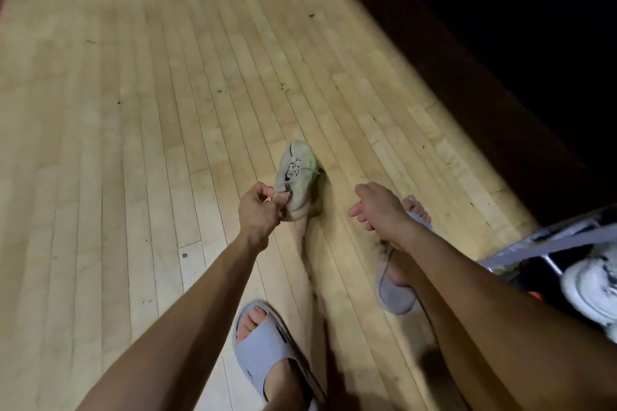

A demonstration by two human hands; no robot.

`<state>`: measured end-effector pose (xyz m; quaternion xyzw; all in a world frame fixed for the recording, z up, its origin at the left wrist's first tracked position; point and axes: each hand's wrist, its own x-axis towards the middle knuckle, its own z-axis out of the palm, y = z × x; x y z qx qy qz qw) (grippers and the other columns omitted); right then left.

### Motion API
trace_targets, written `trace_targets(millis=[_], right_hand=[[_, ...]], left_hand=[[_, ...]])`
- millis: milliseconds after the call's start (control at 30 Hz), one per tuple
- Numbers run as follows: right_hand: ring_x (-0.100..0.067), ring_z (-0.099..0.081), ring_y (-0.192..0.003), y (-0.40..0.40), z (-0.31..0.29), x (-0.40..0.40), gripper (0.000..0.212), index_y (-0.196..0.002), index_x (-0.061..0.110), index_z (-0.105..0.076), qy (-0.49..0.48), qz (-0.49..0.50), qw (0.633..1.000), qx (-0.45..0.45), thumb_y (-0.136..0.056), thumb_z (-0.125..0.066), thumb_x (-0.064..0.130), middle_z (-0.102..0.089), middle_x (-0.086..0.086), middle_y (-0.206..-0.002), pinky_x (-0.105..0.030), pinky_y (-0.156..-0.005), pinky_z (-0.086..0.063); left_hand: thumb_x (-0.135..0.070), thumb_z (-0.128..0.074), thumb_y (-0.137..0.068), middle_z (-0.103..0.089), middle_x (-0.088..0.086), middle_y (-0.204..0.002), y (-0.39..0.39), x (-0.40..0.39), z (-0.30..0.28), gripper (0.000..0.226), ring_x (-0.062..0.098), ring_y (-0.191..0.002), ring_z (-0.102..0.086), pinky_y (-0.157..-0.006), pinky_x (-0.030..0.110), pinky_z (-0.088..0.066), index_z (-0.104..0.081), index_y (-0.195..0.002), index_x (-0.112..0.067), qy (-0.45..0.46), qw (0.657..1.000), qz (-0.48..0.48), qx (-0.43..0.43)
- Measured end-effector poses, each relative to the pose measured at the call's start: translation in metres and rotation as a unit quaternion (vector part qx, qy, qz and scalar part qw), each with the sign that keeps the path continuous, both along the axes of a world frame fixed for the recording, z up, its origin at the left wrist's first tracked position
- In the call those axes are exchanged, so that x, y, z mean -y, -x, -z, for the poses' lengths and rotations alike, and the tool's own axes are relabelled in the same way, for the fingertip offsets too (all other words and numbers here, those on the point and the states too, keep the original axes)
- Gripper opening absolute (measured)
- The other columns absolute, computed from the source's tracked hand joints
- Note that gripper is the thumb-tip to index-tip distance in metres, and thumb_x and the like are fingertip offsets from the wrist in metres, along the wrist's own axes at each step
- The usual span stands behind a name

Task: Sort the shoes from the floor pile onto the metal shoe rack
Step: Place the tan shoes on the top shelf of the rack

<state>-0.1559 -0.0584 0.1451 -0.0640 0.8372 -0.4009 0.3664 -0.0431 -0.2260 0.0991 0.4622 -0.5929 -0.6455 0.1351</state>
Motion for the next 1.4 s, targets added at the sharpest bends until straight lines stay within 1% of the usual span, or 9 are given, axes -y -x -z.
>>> trace_targets(millis=[133,400,600,700,867,1033,1267,1333,1400], right_hand=[[-0.022,-0.053,-0.080,-0.008,-0.057,-0.035,0.027,-0.087,0.016,-0.055,0.016,0.026,0.999,-0.036,-0.101,-0.035,0.028,-0.067,-0.002,-0.081,-0.044,-0.087,-0.046],[-0.018,-0.052,-0.072,-0.050,-0.181,-0.095,0.026,-0.110,0.015,-0.054,0.114,0.094,0.986,-0.079,-0.102,-0.036,0.031,-0.064,-0.009,-0.097,-0.030,-0.061,-0.044],[-0.014,-0.060,-0.084,-0.079,-0.266,-0.154,0.032,-0.114,0.018,-0.059,0.148,0.095,0.967,-0.187,-0.102,-0.036,0.035,-0.068,0.000,-0.096,-0.032,-0.077,-0.051],[-0.010,-0.061,-0.090,-0.094,-0.295,-0.187,0.037,-0.122,0.025,-0.058,0.142,0.067,0.956,-0.246,-0.100,-0.033,0.040,-0.068,0.008,-0.096,-0.041,-0.092,-0.051],[-0.004,-0.062,-0.098,-0.130,-0.327,-0.231,0.042,-0.131,0.031,-0.053,0.190,0.052,0.930,-0.312,-0.096,-0.034,0.041,-0.067,0.011,-0.103,-0.040,-0.091,-0.053],[-0.007,-0.063,-0.102,-0.163,-0.344,-0.266,0.049,-0.146,0.028,-0.036,0.291,0.124,0.897,-0.309,-0.098,-0.043,0.038,-0.062,0.008,-0.114,-0.022,-0.072,-0.053],[-0.012,-0.065,-0.096,-0.169,-0.352,-0.333,0.056,-0.147,0.021,-0.035,0.285,0.224,0.875,-0.321,-0.096,-0.055,0.026,-0.061,-0.005,-0.113,-0.041,-0.086,-0.057],[-0.011,-0.066,-0.090,-0.168,-0.354,-0.356,0.057,-0.146,0.022,-0.036,0.272,0.255,0.869,-0.326,-0.093,-0.057,0.028,-0.063,-0.005,-0.109,-0.038,-0.086,-0.057],[-0.009,-0.064,-0.079,-0.167,-0.355,-0.381,0.055,-0.145,0.021,-0.037,0.265,0.284,0.863,-0.323,-0.094,-0.057,0.023,-0.063,-0.002,-0.098,-0.030,-0.080,-0.057]], left_hand=[[0.001,-0.065,-0.088,-0.055,0.007,-0.070,-0.008,-0.022,-0.069,0.028,0.013,-0.050,-0.050,-0.045,0.025,-0.040,-0.044,-0.074,-0.012,0.022,0.998,0.031,-0.047],[0.000,-0.066,-0.088,-0.057,0.016,-0.082,-0.043,-0.091,-0.216,0.029,0.021,-0.069,-0.049,-0.056,0.033,-0.040,-0.043,-0.074,-0.012,0.025,0.988,0.059,-0.144],[-0.004,-0.067,-0.088,-0.064,-0.011,-0.063,-0.083,-0.149,-0.302,0.028,0.011,-0.070,-0.059,-0.069,0.039,-0.052,-0.045,-0.074,-0.015,0.047,0.973,0.069,-0.216],[-0.003,-0.066,-0.089,-0.065,-0.013,-0.062,-0.104,-0.177,-0.334,0.028,0.007,-0.068,-0.061,-0.069,0.038,-0.054,-0.044,-0.076,-0.014,0.060,0.963,0.085,-0.248],[0.002,-0.067,-0.087,-0.070,-0.005,-0.079,-0.134,-0.220,-0.371,0.027,0.007,-0.075,-0.066,-0.070,0.038,-0.057,-0.048,-0.072,-0.012,0.083,0.946,0.121,-0.289],[0.006,-0.067,-0.084,-0.075,0.005,-0.101,-0.145,-0.267,-0.383,0.026,0.013,-0.118,-0.062,-0.083,0.046,-0.056,-0.052,-0.071,-0.011,0.081,0.930,0.156,-0.323],[0.001,-0.073,-0.081,-0.069,0.015,-0.116,-0.135,-0.343,-0.385,0.028,0.027,-0.119,-0.061,-0.075,0.044,-0.057,-0.054,-0.068,-0.016,0.060,0.912,0.223,-0.339],[-0.003,-0.075,-0.080,-0.067,0.020,-0.119,-0.129,-0.364,-0.385,0.028,0.029,-0.121,-0.059,-0.078,0.038,-0.057,-0.055,-0.068,-0.018,0.057,0.905,0.247,-0.341],[-0.004,-0.075,-0.079,-0.069,0.013,-0.116,-0.121,-0.385,-0.384,0.029,0.021,-0.123,-0.058,-0.091,0.046,-0.054,-0.056,-0.066,-0.022,0.052,0.894,0.279,-0.348]])
